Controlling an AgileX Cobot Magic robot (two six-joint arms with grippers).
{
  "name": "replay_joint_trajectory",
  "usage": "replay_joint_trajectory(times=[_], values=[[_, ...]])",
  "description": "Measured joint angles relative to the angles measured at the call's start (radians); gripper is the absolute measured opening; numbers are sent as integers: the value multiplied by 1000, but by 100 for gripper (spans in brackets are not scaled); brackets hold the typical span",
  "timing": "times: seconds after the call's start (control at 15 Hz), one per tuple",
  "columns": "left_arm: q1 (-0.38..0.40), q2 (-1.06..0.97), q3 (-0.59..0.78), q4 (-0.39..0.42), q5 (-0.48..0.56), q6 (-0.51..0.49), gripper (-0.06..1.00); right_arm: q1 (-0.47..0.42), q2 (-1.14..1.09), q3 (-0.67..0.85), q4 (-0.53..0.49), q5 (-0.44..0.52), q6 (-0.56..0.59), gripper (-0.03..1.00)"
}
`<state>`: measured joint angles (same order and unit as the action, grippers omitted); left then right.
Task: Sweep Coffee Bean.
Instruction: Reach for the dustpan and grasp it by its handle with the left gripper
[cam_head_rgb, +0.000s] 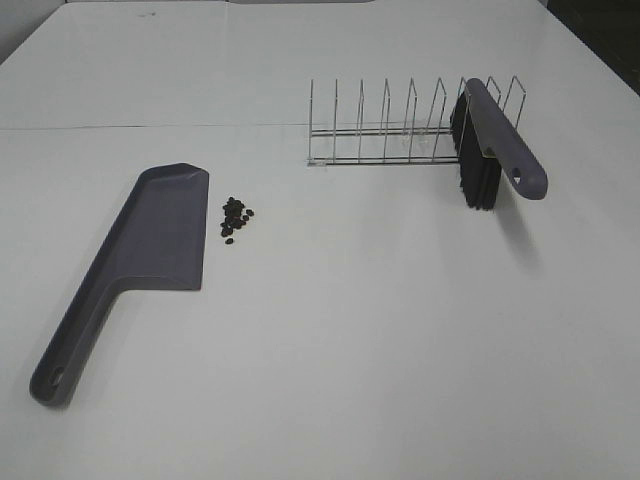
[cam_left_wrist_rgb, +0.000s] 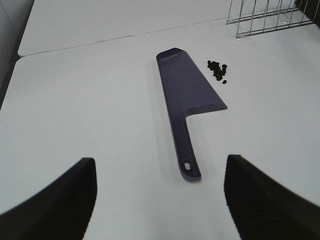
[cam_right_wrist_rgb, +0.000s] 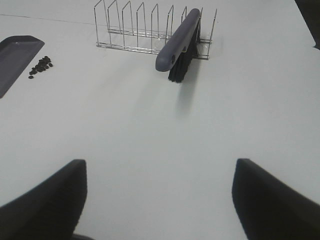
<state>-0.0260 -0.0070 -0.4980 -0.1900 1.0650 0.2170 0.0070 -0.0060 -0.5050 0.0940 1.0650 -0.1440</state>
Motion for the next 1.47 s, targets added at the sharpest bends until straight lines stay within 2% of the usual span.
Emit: replay_joint_trajectory(times=[0.73, 1.0, 1.13, 1.2, 1.47], values=[[0, 1, -8, -1, -14, -7, 67, 0, 0, 0, 0, 0, 0, 75], [0, 157, -20, -19, -273, -66, 67, 0, 0, 0, 0, 0, 0, 75], [0, 298, -21, -70, -391, -73, 67, 0, 0, 0, 0, 0, 0, 75], [0, 431, -28, -113, -457, -71, 67, 0, 0, 0, 0, 0, 0, 75], [0, 822, -141, -150, -500, -2, 67, 0, 0, 0, 0, 0, 0, 75]])
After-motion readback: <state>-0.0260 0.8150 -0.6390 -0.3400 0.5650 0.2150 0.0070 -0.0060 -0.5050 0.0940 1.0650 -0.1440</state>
